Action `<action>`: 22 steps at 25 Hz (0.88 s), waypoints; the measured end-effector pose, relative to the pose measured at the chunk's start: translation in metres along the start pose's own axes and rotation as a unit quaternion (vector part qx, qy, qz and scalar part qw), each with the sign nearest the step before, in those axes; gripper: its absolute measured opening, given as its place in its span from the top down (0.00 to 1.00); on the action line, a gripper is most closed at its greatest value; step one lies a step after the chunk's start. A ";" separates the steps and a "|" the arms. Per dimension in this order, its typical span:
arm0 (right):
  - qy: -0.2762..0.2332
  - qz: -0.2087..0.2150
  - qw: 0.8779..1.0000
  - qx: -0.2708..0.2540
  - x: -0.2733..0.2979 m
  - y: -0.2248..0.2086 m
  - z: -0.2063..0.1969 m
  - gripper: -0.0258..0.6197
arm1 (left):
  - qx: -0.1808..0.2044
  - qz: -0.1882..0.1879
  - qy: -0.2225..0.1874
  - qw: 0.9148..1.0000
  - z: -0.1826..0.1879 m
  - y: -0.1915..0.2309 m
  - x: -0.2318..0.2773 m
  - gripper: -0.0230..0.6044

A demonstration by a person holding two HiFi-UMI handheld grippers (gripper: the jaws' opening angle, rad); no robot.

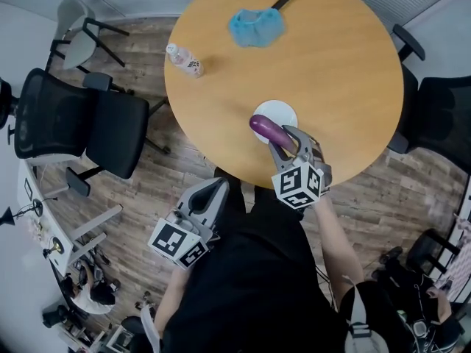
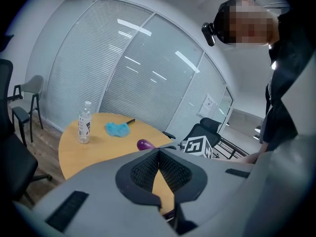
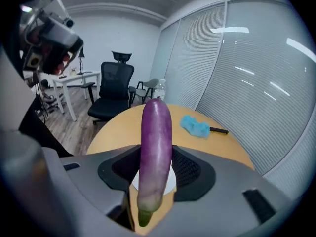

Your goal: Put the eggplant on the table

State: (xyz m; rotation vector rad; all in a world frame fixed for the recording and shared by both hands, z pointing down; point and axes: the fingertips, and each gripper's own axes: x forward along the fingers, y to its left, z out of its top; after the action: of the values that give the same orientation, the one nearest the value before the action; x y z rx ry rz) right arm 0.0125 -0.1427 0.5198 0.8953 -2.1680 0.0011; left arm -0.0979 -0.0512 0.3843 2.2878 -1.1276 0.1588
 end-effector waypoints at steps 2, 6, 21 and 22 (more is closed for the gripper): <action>0.020 -0.009 0.999 -0.023 0.011 0.002 -0.007 0.65 | 0.000 0.005 -0.002 1.000 0.002 0.005 -0.006 0.95; 0.049 -0.025 0.998 -0.038 0.033 0.005 -0.022 0.65 | -0.002 0.016 -0.006 1.000 0.004 0.016 -0.020 0.95; 0.122 -0.002 0.990 -0.063 0.098 0.008 -0.083 0.65 | 0.019 0.063 0.004 0.998 0.004 0.040 -0.049 0.95; 0.125 0.001 0.990 -0.062 0.101 0.009 -0.084 0.65 | 0.018 0.066 0.003 0.998 0.004 0.043 -0.050 0.95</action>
State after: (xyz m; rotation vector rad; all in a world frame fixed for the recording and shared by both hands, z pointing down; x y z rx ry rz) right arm 0.0171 -0.1734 0.6480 0.7781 -1.9141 -0.0179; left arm -0.1629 -0.0392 0.3825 2.2424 -1.2817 0.2379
